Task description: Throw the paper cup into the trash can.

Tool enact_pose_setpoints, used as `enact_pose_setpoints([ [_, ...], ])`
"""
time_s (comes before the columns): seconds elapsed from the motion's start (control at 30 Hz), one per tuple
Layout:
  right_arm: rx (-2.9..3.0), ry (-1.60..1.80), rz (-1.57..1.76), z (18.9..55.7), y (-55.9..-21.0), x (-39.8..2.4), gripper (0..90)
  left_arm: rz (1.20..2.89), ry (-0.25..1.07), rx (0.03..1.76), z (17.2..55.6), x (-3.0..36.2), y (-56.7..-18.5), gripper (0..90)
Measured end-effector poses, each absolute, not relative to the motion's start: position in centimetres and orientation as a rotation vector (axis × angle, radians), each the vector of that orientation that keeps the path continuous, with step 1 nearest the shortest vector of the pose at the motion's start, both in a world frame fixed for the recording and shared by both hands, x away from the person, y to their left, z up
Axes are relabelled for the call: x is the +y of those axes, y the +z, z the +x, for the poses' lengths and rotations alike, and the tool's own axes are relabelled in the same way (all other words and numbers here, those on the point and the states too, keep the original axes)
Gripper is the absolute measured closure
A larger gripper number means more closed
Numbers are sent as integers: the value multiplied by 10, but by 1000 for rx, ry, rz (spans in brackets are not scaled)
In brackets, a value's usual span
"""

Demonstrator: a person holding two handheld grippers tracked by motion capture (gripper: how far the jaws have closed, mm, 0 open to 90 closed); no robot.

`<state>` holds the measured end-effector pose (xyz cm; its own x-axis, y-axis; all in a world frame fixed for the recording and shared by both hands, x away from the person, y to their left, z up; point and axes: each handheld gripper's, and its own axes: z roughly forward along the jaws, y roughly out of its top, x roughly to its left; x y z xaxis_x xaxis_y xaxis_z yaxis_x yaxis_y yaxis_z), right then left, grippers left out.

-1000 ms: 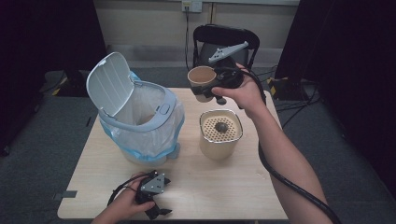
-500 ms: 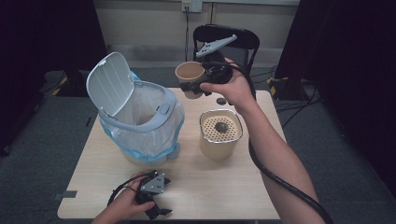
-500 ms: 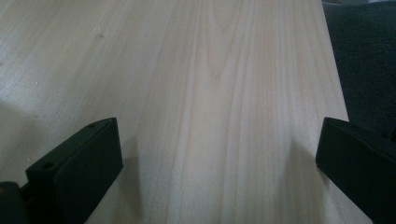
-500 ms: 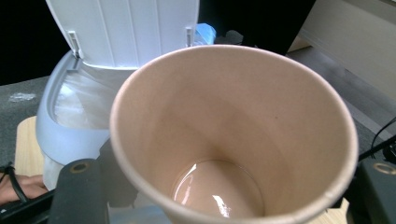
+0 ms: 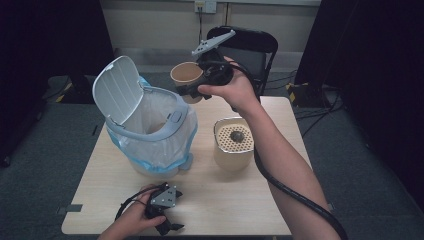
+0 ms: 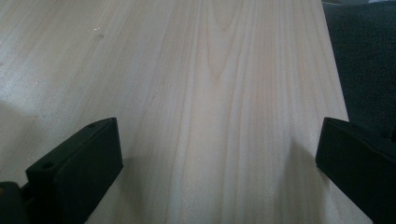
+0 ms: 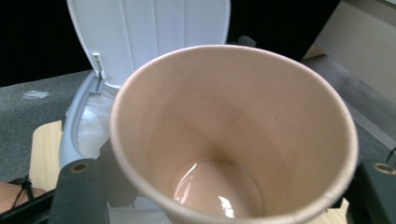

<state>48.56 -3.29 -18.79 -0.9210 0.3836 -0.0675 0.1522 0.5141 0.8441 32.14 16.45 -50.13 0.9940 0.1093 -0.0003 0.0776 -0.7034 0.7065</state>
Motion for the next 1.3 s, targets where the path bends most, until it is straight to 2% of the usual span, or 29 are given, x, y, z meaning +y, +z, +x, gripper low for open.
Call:
enact_pose_setpoints([
  [0.4, 2536, 1396, 401, 482, -188, -5, 274, 2349, 56, 132, 321, 164, -502, 0],
  [1.3, 2606, 1451, 333, 493, -213, 52, 261, 2361, 58, 130, 321, 165, -501, 0],
])
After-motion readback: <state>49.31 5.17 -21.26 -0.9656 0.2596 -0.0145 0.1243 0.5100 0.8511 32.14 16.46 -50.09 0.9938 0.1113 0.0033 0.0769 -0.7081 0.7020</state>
